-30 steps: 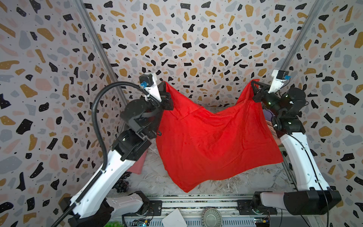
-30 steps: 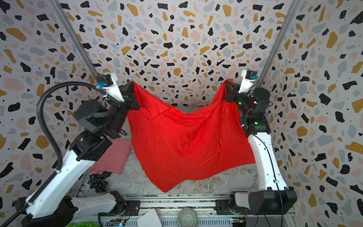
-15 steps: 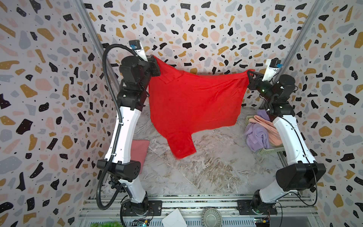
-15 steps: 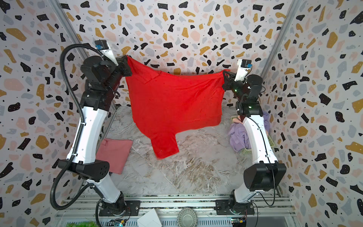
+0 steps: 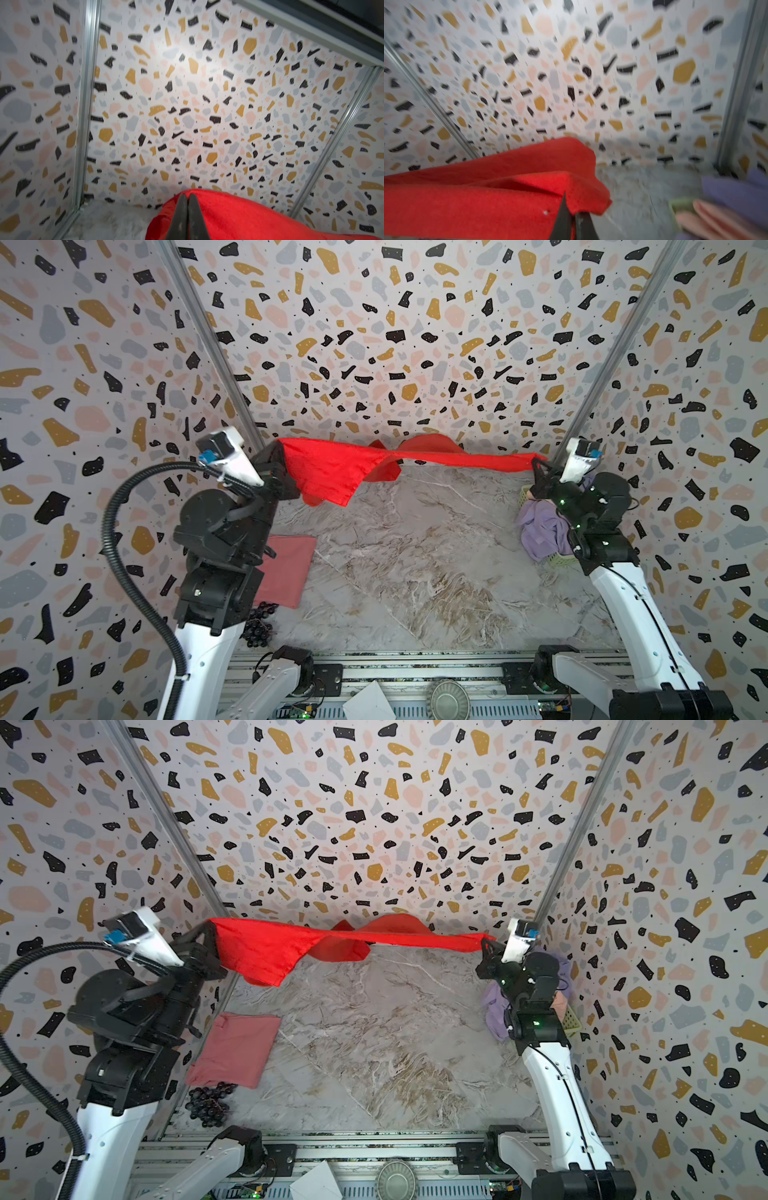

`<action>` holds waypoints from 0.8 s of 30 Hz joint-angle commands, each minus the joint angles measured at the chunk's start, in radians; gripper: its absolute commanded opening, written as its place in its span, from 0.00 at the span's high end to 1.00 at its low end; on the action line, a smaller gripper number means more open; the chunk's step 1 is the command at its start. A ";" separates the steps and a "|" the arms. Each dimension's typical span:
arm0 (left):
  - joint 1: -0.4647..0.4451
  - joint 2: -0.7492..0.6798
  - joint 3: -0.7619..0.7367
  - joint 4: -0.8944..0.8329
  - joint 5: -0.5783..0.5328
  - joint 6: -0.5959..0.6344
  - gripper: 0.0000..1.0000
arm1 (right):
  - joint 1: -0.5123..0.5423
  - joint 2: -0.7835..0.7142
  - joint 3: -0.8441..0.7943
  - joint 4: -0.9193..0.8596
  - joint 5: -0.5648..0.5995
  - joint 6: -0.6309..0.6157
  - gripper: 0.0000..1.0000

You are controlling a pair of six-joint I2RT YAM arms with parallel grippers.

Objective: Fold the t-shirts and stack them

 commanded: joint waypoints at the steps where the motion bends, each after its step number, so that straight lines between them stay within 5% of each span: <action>1: 0.004 -0.062 -0.167 -0.196 -0.009 -0.179 1.00 | -0.005 -0.035 -0.090 -0.205 0.094 -0.016 0.97; 2: 0.004 -0.094 -0.218 -0.258 0.003 -0.201 0.97 | -0.004 -0.046 -0.118 -0.249 0.094 -0.012 0.89; 5: 0.004 -0.183 -0.307 -0.322 0.112 -0.251 0.59 | -0.004 -0.087 -0.166 -0.343 0.122 0.025 0.55; 7: 0.004 -0.222 -0.301 -0.285 0.167 -0.266 0.47 | -0.005 -0.122 -0.157 -0.348 0.151 0.031 0.48; 12: 0.004 -0.139 -0.220 -0.211 0.181 -0.218 0.35 | -0.005 -0.109 -0.095 -0.251 0.113 0.033 0.48; 17: 0.004 -0.016 -0.346 -0.045 0.200 -0.228 0.30 | 0.024 0.013 -0.110 -0.036 -0.064 0.071 0.47; 24: 0.002 0.220 -0.480 0.224 0.285 -0.282 0.20 | 0.155 0.320 -0.011 0.173 -0.138 0.035 0.45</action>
